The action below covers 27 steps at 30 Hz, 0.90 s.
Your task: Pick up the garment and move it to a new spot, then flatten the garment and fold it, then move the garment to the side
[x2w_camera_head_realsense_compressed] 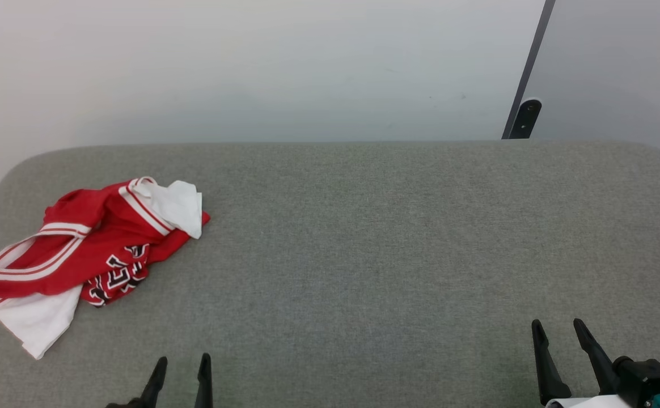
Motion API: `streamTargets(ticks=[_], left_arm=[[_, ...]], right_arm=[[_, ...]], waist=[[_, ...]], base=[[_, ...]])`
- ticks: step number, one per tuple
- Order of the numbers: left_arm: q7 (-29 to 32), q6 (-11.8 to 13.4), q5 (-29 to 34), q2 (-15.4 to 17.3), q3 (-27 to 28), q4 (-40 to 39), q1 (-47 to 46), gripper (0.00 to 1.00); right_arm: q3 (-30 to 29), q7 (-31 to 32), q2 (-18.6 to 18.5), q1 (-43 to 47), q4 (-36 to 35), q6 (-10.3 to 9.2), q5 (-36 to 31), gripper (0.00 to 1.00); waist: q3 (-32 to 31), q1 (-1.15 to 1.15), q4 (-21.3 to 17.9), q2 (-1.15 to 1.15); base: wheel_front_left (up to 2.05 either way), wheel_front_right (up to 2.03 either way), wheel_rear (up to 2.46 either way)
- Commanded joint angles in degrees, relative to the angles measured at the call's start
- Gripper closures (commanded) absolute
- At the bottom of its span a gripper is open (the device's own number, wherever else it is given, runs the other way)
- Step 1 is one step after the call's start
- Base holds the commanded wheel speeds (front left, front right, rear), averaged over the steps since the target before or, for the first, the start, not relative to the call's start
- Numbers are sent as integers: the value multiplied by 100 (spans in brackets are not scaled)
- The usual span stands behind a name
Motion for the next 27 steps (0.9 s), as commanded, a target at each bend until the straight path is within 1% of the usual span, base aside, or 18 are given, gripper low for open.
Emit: streamTargets(ticks=[1, 4, 9, 20, 24, 27], left_arm=[[-42, 3, 113, 4, 12, -37, 58, 0], [-77, 4, 216, -5, 32, -46, 77, 0], [-132, 0, 349, -20, 65, 29, 122, 0], [-239, -20, 778, -38, 94, -3, 210, 0], [-231, -40, 695, -45, 110, 18, 181, 0], [-231, -45, 654, -49, 105, 36, 137, 0]], right_arm=[[-2, -52, 11, 3, -45, 2, -50, 0], [36, -90, 20, 3, -41, 2, 53, 0], [56, -173, 26, 30, 32, 2, -15, 0], [86, -346, 32, 55, 58, 2, -344, 0], [52, -363, 32, 63, 53, 2, -279, 0], [79, -361, 33, 33, 51, 2, -274, 0]], waist=[[-1, 0, -4, 0], [-2, 0, -12, 0], [-10, 0, -15, 0], [-25, 0, -6, 0], [-24, 0, 26, 0], [-22, 0, 128, 0]], base=[[0, 0, 0], [0, 0, 0], [0, 0, 0], [0, 0, 0], [0, 0, 0], [0, 0, 0]])
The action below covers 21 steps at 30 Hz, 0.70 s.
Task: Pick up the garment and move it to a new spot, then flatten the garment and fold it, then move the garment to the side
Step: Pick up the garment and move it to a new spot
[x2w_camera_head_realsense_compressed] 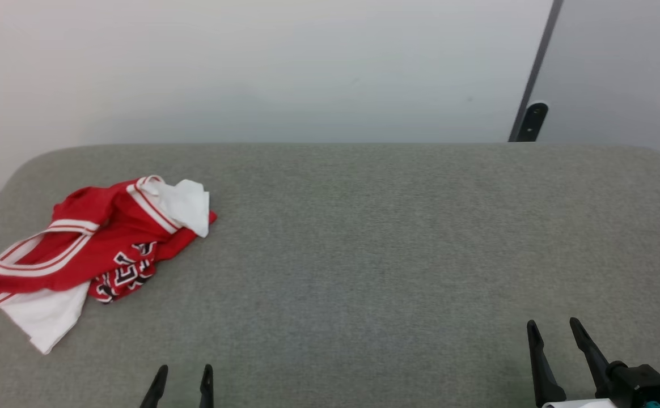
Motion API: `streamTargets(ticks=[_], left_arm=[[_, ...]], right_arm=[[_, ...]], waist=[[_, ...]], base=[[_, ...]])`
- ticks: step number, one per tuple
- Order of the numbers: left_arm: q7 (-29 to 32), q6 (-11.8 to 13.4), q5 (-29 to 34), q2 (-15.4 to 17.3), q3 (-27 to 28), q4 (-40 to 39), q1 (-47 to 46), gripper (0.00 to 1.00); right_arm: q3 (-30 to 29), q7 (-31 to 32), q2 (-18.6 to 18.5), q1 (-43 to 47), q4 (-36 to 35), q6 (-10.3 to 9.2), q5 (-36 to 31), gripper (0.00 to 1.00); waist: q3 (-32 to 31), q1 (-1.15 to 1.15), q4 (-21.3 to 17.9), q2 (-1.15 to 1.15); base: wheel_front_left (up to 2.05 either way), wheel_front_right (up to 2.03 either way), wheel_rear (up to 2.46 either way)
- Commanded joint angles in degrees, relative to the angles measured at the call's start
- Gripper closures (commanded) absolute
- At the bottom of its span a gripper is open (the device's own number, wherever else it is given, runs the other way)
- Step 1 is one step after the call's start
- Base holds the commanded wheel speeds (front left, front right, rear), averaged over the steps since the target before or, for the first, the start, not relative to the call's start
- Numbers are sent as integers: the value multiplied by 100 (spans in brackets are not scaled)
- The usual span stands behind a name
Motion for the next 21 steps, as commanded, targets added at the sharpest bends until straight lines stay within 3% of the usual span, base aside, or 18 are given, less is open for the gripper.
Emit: streamTargets(ticks=[1, 7, 21], left_arm=[[-11, -16, -35, -6, 14, 2, -42, 0], [-11, 14, -147, -13, 104, 18, -39, 0], [-8, 185, -206, -15, 129, 91, 116, 0]], right_arm=[[6, -14, 19, 4, -6, 2, 6, 0], [102, -28, 18, -61, -4, 2, -2, 0], [560, 38, 18, -133, 119, 1, 20, 0]], waist=[[-2, 0, 105, 0], [-27, 0, 613, 0], [-209, 0, 2614, 0]], base=[[0, 0, 0], [0, 0, 0], [0, 0, 0]])
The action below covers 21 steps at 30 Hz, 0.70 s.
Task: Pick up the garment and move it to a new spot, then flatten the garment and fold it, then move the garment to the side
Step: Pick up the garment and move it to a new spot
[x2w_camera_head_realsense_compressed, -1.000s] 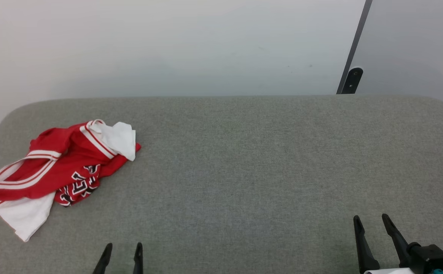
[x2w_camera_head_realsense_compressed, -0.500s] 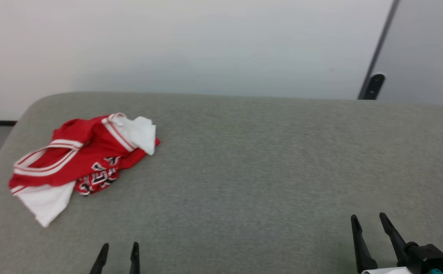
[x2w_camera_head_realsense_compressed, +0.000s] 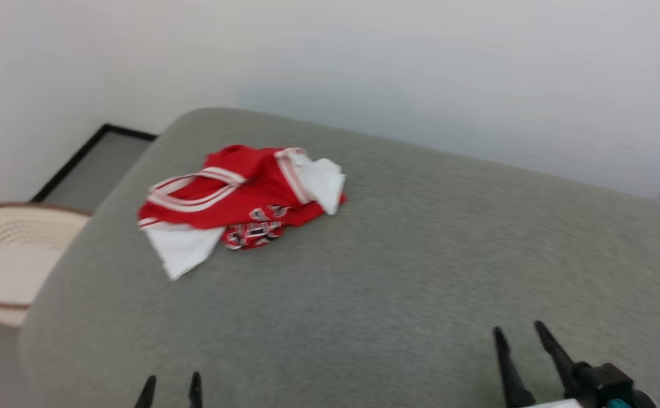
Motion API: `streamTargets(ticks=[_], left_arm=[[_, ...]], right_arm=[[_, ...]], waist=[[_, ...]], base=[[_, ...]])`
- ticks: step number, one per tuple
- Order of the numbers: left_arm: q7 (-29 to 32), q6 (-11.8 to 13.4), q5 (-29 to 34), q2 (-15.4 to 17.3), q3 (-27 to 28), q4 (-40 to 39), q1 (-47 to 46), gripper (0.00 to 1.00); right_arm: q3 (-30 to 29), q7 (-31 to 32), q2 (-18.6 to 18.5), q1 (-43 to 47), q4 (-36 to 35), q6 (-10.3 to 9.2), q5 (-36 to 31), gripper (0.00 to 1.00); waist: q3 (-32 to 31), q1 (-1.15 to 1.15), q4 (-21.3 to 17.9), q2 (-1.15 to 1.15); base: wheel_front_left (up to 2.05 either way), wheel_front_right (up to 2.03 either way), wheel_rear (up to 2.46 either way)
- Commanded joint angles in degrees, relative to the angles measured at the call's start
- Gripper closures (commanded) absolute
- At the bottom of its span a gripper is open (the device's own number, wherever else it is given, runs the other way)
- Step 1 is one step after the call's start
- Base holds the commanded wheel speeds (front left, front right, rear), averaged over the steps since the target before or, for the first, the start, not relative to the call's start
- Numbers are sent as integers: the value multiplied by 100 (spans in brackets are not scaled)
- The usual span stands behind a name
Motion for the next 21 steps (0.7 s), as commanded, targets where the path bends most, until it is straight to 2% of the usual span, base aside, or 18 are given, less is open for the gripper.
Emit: streamTargets(ticks=[1, 10, 14, 19, 21], left_arm=[[-4, 75, -82, 11, 74, -53, 102, 0], [-3, 538, -555, 5, 201, -540, 382, 0], [-3, 729, -703, 4, 152, -705, 544, 0], [-3, 816, -772, 6, 99, -789, 572, 0], [-3, 722, -665, 4, 51, -752, 488, 0]], right_arm=[[151, 33, 17, -161, 3, 1, 1, 0], [1137, 205, -219, -953, 352, -1, 200, 0], [1390, 176, -315, -1206, 551, -1, 352, 0], [1551, 116, -377, -1380, 732, -1, 481, 0], [1547, 87, -393, -1378, 773, -1, 484, 0]], waist=[[-73, 0, 823, 0], [192, 0, 1016, 0], [229, 0, 1037, 0], [222, 0, 1027, 0], [207, 0, 1010, 0]], base=[[0, 0, 0], [0, 0, 0], [0, 0, 0], [0, 0, 0], [0, 0, 0]])
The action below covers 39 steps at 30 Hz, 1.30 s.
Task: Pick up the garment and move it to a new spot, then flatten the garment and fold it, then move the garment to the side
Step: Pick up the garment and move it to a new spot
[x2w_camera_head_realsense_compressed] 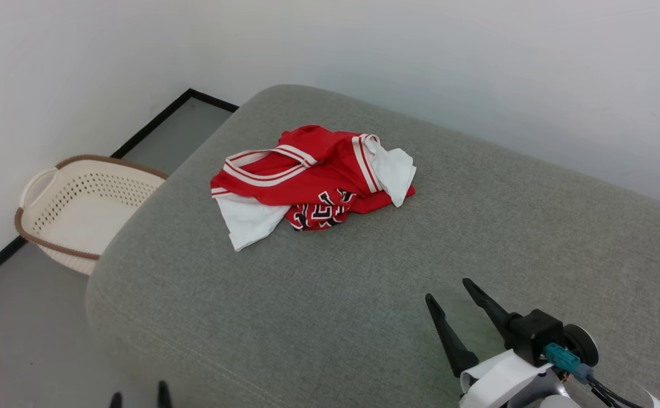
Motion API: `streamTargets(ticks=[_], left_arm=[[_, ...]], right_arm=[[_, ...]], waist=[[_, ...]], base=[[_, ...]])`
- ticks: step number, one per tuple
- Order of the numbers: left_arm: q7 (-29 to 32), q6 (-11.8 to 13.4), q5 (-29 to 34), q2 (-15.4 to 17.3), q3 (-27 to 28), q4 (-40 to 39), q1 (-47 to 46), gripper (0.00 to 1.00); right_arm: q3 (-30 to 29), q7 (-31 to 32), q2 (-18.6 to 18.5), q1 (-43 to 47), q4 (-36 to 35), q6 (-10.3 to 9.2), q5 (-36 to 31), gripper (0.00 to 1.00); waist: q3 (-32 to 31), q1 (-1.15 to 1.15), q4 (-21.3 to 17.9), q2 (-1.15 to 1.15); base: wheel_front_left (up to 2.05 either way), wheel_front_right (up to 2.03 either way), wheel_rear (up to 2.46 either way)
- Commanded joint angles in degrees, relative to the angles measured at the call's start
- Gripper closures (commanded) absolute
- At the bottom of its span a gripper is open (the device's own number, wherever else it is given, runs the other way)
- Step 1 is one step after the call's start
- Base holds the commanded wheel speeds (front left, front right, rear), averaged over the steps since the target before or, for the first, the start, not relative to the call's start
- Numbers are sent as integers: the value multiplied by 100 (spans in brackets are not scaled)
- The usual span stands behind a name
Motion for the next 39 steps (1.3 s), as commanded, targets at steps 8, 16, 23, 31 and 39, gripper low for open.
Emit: streamTargets(ticks=[8, 16, 23, 31, 39], left_arm=[[-3, -664, 456, 365, -235, 309, -983, 0], [97, -1055, 362, 1181, -510, 1103, -3213, 0], [519, -1116, -419, 2175, -956, 2688, -5145, 0], [1484, -1115, -1882, 3236, -2097, 4085, -6403, 0], [3654, -1108, -3519, 3987, -3238, 4501, -6763, 0]], right_arm=[[-402, -117, 50, 371, 15, -2, -91, 0], [-687, 14, 172, 528, -579, -2, -468, 0], [-658, 8, 255, 226, -801, -3, -649, 0], [-506, -110, 351, -49, -771, -3, -617, 0], [-378, -186, 383, -195, -817, -3, -531, 0]], waist=[[-179, 0, -181, 0], [385, 0, -1287, 0], [1048, 0, -2325, 0], [1414, 0, -3070, 0], [1531, 0, -3342, 0]], base=[[0, 0, 0], [0, 0, 0], [0, 0, 0], [0, 0, 0], [0, 0, 0]])
